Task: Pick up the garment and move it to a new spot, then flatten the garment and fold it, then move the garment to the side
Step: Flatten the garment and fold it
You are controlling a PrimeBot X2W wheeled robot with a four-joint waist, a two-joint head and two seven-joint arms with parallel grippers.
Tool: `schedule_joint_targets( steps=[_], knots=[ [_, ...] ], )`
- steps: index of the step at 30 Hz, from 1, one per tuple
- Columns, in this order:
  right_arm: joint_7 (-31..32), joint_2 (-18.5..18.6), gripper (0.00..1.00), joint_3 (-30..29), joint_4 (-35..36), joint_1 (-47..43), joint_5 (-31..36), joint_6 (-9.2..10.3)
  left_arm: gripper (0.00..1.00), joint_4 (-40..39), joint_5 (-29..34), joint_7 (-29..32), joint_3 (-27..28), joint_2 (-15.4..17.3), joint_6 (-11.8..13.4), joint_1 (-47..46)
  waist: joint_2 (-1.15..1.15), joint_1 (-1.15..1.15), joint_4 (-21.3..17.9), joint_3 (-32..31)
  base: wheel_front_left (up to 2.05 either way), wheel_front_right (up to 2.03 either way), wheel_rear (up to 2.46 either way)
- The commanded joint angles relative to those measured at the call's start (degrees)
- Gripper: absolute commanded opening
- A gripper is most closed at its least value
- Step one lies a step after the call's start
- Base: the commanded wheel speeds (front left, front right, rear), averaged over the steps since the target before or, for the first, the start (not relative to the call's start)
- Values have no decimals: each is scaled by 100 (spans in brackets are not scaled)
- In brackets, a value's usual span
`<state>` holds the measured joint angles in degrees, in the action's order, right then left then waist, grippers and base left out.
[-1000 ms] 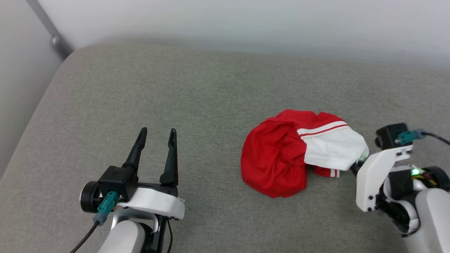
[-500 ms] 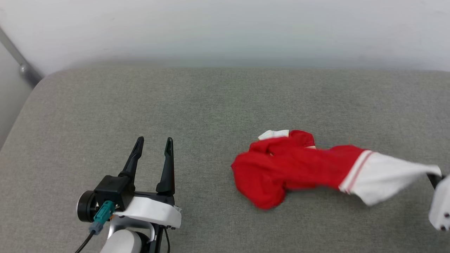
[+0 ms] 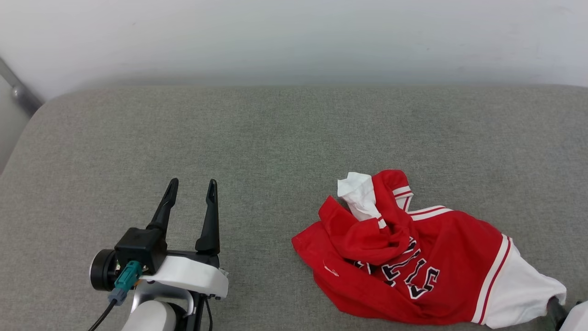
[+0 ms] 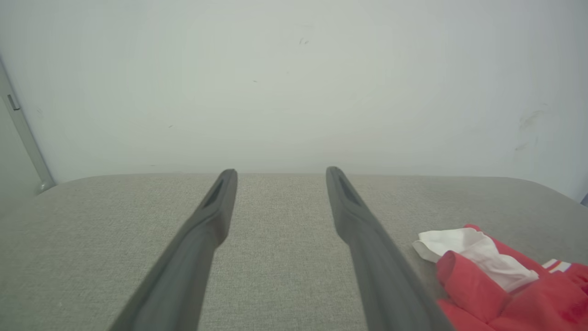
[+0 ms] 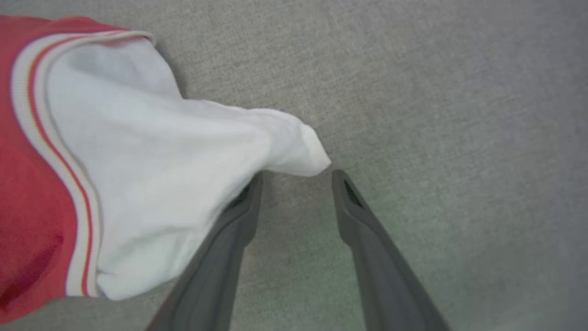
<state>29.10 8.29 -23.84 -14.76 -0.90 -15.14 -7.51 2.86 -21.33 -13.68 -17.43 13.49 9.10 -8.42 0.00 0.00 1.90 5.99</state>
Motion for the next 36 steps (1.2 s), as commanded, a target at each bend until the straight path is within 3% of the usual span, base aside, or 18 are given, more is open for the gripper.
schedule_joint_targets(
  steps=[1, 9, 16, 24, 32, 36],
  knots=[
    [-289, 57, 100, -27, -34, 165, -29, 4, 100, -33, 5, 23, 21, 27, 31, 81, 0, 0, -21, -11, 0, 0, 0],
    [-1772, 228, 100, 67, 244, 349, 239, 4, 100, -53, -11, 98, 1, 112, 68, 145, 0, 0, -35, -201, 0, 0, 0],
    [-2532, 86, 100, 715, 807, 235, 522, 4, 100, -17, -34, 168, -22, 168, 121, 325, 0, 0, 5, -455, 0, 0, 0],
    [-2838, -316, 100, 1398, 1646, -149, 763, 4, 100, -22, -52, 271, -21, 268, 210, 538, 0, 0, -16, -667, 0, 0, 0],
    [-2767, -505, 100, 1882, 2178, -555, 807, 4, 100, 29, -67, 357, 7, 364, 246, 647, 0, 0, -163, -747, 0, 0, 0],
    [-2626, -541, 100, 2174, 2455, -688, 809, 4, 100, 188, -201, 591, -110, 420, 27, 486, 0, 0, -380, -756, 0, 0, 0]
  ],
)
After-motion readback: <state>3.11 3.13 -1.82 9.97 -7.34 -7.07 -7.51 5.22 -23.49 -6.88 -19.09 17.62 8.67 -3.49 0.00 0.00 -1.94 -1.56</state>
